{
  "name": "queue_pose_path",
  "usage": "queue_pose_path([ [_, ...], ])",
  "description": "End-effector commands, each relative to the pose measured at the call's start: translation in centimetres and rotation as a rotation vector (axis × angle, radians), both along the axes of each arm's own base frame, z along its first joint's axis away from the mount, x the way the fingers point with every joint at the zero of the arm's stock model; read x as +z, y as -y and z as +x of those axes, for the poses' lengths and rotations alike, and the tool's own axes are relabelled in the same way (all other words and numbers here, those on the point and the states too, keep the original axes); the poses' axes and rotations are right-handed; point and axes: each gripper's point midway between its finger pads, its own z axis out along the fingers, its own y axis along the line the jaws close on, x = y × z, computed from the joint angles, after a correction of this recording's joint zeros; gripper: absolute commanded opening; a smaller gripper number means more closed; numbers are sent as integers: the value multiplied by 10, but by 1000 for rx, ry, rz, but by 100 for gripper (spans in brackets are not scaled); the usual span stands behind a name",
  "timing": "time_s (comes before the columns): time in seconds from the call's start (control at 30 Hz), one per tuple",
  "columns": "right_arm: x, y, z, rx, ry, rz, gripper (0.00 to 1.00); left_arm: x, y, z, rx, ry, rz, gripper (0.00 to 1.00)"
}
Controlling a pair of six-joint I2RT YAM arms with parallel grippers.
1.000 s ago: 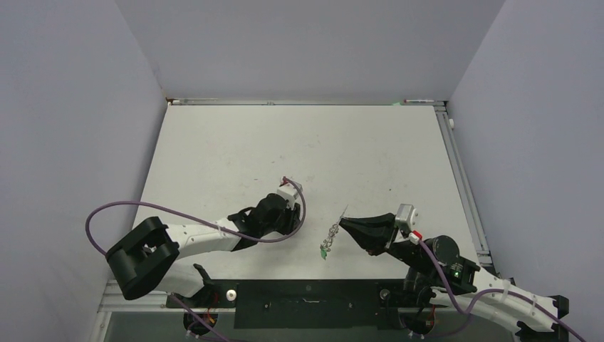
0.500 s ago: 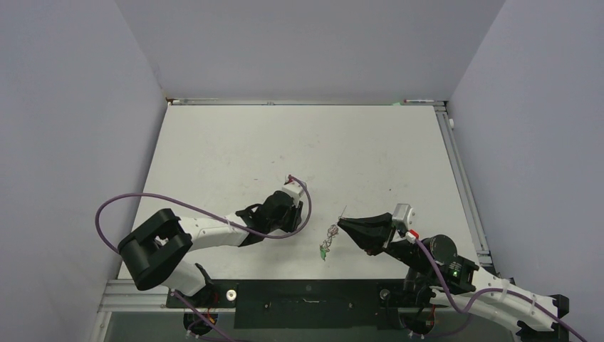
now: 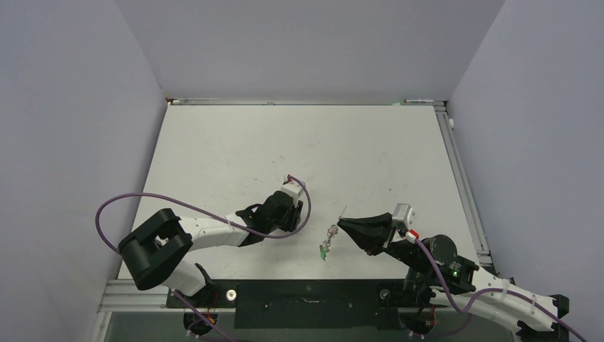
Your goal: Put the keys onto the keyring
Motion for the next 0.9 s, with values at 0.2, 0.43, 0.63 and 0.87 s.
queue_pose_path([
  [0.2,31,1,-4,17,22,80,5,27,-1,11,36,87,-43,40],
  [0.43,31,0,-5,20,22,78,5,23,-4,11,47,82,-36,40],
  [0.63,30,-1,-5,23,20,73,5,15,3,10,25,57,-28,33],
  [0.87,30,-2,-4,24,20,70,5,8,7,10,11,40,-10,26],
])
